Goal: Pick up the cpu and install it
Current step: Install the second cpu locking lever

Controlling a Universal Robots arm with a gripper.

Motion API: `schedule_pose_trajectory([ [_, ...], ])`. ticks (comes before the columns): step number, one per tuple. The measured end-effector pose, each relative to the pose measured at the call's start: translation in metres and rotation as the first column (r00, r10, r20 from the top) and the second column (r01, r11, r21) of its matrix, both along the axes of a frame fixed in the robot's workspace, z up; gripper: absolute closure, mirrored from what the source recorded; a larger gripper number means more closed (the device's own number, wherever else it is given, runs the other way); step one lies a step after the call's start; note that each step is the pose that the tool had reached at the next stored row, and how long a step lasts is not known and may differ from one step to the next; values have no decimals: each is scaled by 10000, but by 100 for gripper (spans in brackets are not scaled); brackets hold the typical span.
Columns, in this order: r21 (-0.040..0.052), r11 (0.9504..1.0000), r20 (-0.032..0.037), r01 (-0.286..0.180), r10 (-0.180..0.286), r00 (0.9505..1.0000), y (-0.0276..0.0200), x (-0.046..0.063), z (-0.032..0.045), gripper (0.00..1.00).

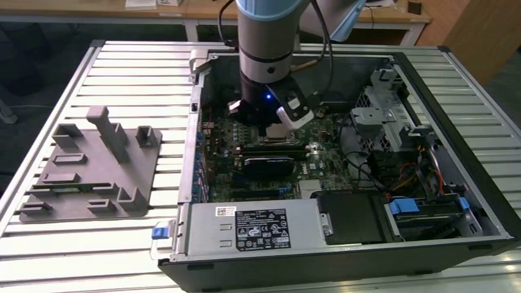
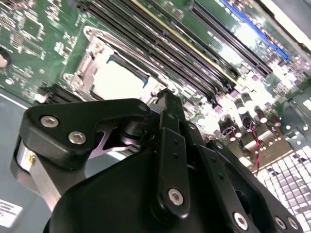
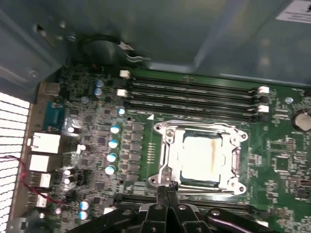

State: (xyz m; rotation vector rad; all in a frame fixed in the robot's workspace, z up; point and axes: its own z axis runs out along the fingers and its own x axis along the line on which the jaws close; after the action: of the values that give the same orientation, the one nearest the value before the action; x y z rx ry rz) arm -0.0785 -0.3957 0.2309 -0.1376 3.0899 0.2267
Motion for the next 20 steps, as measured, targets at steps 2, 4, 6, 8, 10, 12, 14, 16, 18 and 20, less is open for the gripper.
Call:
schedule_pose_trajectory([
  [2,-49,10000,0,5,-5,10000,5,41,0,89],
  [4,-126,9999,0,8,-8,10000,15,79,1,89],
  [6,-202,9998,1,10,-10,10000,28,114,0,89],
  [8,-283,9996,0,12,-12,10000,42,147,0,89],
  [10,-357,9994,0,13,-13,10000,70,171,0,89],
  [12,-397,9992,0,12,-12,10000,99,198,1,89],
  [14,-412,9992,1,12,-12,10000,125,230,0,89],
  [16,-422,9991,0,12,-12,10000,148,260,0,89],
  [18,-429,9991,0,12,-12,10000,170,293,0,89],
  [20,-432,9991,-1,13,-13,10000,190,328,0,89],
])
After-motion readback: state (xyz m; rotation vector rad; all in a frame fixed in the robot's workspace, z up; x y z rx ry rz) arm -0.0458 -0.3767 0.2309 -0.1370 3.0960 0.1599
